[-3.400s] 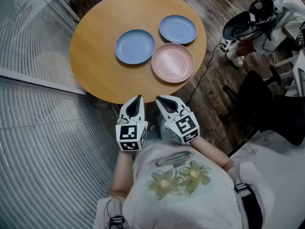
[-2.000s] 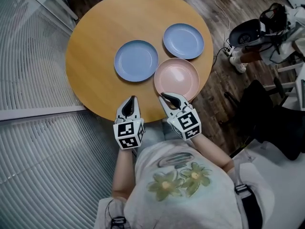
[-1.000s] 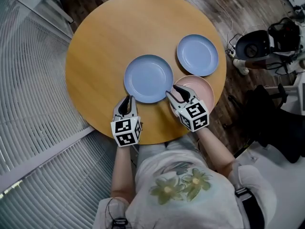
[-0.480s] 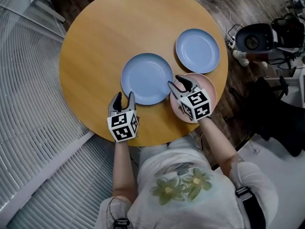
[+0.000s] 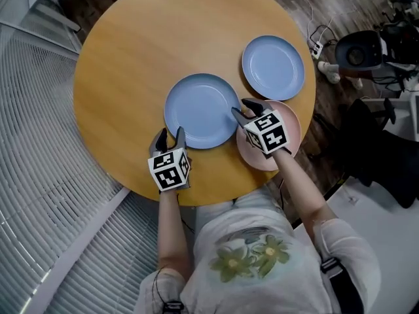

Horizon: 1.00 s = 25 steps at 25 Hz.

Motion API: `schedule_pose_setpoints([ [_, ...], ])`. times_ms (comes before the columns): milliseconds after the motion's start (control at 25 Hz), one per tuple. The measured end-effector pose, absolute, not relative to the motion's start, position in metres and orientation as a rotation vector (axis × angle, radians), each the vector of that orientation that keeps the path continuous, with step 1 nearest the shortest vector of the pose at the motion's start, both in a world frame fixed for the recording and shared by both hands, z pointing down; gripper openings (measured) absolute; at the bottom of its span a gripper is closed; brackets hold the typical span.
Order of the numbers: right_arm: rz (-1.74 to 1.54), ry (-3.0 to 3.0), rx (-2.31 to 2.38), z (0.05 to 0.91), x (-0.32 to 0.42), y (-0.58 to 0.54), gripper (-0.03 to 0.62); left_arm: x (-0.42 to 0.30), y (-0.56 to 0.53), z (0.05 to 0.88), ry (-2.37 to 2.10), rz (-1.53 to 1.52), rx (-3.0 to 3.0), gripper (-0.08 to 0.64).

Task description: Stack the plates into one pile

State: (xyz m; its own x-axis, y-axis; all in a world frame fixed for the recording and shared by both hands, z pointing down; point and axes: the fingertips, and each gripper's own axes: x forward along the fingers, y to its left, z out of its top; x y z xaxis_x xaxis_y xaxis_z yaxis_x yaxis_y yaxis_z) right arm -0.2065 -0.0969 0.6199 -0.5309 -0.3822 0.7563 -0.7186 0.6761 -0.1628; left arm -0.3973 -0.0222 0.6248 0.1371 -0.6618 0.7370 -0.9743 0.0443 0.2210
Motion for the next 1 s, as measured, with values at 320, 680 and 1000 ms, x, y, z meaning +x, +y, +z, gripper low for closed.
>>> schedule_pose_setpoints([
  [320,0.627,-2.067,0.794,0.651,-0.204,-0.111,0.15,-0.404,-0.021,0.654,-1.554,0.574,1.636,0.195],
  [680,0.628,-2.005,0.733,0.666,-0.198,-0.104,0.117,-0.401,-0.019,0.665,-1.574,0.614,1.594,0.111],
  [1000,0.613,-2.052,0.733,0.651,-0.206,-0.108,0.109,-0.407,-0.017,0.655,-1.596,0.582,1.565,0.104],
])
